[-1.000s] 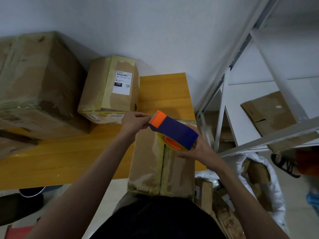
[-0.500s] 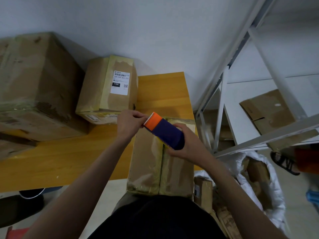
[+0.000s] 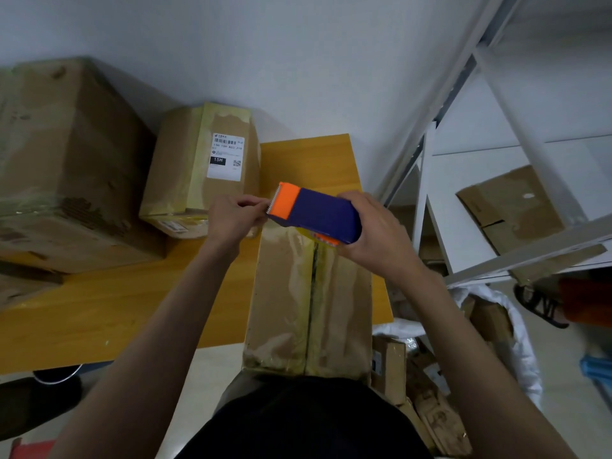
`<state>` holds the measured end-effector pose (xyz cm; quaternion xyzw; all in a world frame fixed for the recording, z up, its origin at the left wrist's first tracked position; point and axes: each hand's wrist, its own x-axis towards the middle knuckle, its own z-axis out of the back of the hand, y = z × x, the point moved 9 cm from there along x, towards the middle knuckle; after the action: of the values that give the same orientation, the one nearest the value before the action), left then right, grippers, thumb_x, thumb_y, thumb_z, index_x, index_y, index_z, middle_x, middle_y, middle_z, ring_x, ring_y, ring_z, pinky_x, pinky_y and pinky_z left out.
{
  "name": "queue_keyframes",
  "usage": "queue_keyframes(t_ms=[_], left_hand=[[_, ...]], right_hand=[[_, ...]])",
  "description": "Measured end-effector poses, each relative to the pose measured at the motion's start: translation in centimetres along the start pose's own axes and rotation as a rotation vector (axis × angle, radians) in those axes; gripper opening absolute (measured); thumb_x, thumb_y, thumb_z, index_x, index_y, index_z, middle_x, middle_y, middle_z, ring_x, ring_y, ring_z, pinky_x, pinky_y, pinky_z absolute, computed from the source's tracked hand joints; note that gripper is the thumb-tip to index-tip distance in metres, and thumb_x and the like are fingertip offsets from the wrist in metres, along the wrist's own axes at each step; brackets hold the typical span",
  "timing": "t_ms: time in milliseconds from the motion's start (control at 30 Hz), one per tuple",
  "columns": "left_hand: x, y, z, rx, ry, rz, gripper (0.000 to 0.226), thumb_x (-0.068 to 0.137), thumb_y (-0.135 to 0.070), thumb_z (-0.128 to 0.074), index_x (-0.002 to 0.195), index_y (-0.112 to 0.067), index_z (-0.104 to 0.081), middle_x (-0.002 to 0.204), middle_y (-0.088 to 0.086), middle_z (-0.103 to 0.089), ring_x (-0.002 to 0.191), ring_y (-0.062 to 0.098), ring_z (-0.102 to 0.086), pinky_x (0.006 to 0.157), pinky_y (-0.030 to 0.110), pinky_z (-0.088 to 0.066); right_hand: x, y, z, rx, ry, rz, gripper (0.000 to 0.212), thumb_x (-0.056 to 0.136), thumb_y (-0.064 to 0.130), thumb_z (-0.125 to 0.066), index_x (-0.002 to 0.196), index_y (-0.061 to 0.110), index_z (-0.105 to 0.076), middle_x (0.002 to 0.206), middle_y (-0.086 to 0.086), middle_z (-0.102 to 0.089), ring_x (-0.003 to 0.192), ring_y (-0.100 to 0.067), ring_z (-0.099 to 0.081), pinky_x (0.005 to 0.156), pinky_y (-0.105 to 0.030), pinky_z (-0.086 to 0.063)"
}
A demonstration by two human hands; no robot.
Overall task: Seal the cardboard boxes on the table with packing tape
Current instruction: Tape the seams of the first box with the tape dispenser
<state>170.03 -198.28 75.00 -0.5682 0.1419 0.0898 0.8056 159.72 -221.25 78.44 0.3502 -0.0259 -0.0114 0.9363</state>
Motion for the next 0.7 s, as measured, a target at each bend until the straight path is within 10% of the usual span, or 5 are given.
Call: queue_keyframes(t_ms=[700], left_hand=[[5.4, 7.6, -0.6, 0.168, -0.109, 0.095, 0.009, 0.083, -0.021, -0.08, 0.076, -0.017, -0.077, 0.074, 0.002, -0.074, 0.074, 0.019, -0.071, 0.081, 0.042, -0.06]], right_hand=[[7.3, -0.7, -5.2, -0.088, 0.328, 0.042, 0.066, 0.081, 0.024, -0.084, 0.138, 0.025, -0.049, 0.125, -0.005, -0.057, 0.112, -0.021, -0.053, 0.091, -0.042, -0.052]])
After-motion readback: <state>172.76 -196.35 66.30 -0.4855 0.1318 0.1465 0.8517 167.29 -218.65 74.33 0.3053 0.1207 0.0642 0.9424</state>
